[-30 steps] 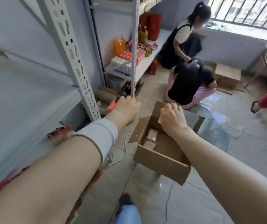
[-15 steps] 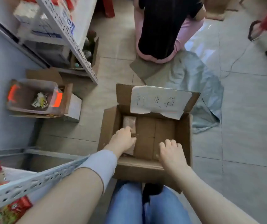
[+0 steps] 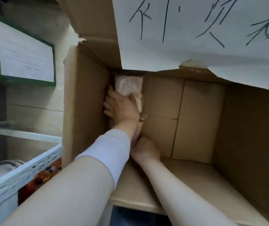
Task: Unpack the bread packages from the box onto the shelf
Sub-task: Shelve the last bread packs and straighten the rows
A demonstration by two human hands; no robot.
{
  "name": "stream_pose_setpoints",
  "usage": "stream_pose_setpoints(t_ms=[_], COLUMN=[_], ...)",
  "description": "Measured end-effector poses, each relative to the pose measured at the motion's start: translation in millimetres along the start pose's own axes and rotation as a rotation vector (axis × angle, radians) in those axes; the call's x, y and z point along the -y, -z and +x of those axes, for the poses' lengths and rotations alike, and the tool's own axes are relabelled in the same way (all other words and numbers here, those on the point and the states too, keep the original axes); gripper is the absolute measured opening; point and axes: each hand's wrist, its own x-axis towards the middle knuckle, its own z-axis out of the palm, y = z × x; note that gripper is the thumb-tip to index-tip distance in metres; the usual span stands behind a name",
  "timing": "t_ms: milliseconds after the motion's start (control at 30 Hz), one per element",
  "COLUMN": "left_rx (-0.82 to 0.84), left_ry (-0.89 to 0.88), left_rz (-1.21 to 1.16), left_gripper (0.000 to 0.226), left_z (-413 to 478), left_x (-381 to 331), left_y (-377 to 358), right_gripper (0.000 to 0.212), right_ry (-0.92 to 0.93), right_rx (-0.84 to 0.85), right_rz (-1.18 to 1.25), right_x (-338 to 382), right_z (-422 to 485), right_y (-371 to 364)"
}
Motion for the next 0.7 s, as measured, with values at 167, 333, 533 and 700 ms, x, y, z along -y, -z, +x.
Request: stream_pose_setpoints(t_ms=[167, 333, 533, 700], left_rx=[0.086, 0.314, 0.351, 0.326], left_ry=[-0.011, -0.137, -0.151, -0.1], left_rz=[0.108, 0.034, -0.212, -0.528], left_gripper=[0.074, 0.058, 0.054, 0.056], left_z=[4.2, 4.7, -44.1, -124.3], left_x=[-8.2, -16.9, -13.1, 30.6], left_y=[11.6, 41.3, 95.2, 157.1], right_gripper=[0.051, 0.042, 0.042, 0.026], right_ry=[-0.006, 0.038, 0.064, 0.236], right_rx=[0.063, -0.012, -0.093, -0.184], right_rz=[0.189, 0.339, 0.632, 0.506], right_x=[-12.8, -48.0, -93.7, -112.6], right_z=[-1.8, -43.6, -103.6, -171.1], right_y=[12.9, 51.7, 85.3, 93.0])
